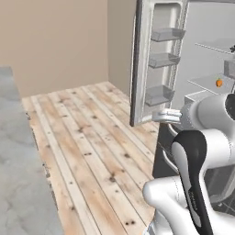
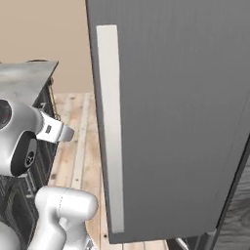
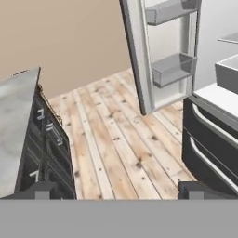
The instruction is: Gather the carrot and potato from the fridge and place them on a tray on the dining counter. Then gather the fish and chicken drumstick from the fridge and place them on the other tray.
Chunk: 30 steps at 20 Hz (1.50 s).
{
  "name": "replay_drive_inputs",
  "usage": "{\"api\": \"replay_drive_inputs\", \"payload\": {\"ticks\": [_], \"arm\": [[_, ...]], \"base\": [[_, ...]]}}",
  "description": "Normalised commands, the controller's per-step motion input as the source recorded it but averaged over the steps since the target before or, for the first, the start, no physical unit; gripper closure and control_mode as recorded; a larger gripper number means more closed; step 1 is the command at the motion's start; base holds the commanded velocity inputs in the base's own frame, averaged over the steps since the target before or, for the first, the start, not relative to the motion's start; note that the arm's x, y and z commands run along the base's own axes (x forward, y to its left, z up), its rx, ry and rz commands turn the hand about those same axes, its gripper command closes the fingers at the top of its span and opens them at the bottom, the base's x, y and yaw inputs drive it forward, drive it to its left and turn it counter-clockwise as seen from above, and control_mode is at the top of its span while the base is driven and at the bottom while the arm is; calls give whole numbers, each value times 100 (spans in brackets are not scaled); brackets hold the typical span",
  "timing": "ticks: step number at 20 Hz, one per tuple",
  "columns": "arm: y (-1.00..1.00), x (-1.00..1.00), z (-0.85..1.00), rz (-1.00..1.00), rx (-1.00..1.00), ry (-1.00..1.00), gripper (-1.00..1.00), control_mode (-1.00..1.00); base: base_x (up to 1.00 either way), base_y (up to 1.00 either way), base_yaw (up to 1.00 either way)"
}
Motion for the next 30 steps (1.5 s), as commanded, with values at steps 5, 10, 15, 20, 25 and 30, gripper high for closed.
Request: {"api": "replay_drive_inputs", "payload": {"ticks": [5, 10, 15, 20, 25, 30], "arm": [[0, 0, 0, 0, 0, 0, -100, 100], [0, 0, 0, 0, 0, 0, -100, 100], [0, 0, 0, 0, 0, 0, -100, 100], [0, 0, 0, 0, 0, 0, -100, 100], [0, 0, 0, 0, 0, 0, -100, 100], [0, 0, 0, 0, 0, 0, -100, 100]], "base": [[55, 0, -45], [49, 1, -48], [48, 11, -49], [44, 37, -53], [45, 44, -53], [53, 50, -51]]}}
